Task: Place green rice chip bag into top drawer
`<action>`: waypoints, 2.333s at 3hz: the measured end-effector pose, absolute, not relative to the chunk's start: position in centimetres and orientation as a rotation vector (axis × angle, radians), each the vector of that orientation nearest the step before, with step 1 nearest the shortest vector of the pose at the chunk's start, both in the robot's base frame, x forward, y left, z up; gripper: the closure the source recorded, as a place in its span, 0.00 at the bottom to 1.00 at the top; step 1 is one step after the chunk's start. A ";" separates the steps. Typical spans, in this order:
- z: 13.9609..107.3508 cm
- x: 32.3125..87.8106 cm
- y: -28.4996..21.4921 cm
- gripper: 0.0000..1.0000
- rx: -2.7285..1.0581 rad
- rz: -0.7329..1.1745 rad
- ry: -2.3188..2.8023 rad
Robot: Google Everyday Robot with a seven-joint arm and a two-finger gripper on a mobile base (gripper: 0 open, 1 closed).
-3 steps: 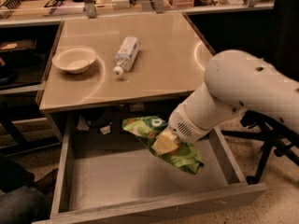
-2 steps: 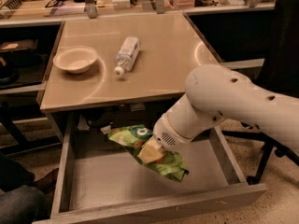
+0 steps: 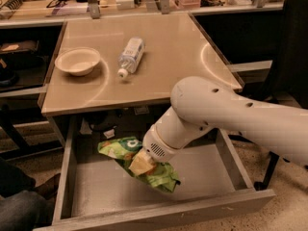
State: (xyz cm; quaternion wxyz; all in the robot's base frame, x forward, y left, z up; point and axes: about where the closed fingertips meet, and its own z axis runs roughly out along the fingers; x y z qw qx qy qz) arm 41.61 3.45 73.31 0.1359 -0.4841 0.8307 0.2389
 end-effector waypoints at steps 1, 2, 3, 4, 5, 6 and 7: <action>72.2 41.8 4.6 1.00 -1.380 0.675 2.397; 70.3 43.5 6.0 1.00 -1.324 0.647 2.391; 68.4 45.1 6.5 1.00 -1.263 0.627 2.399; 65.9 46.2 6.5 1.00 -1.197 0.609 2.423; 63.9 47.0 6.0 1.00 -1.125 0.583 2.443; 63.0 47.9 5.0 1.00 -1.066 0.539 2.461; 63.0 48.0 5.0 0.81 -1.059 0.538 2.463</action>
Offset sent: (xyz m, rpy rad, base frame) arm 0.0447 0.0422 -0.0554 0.0237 -0.0840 -0.1185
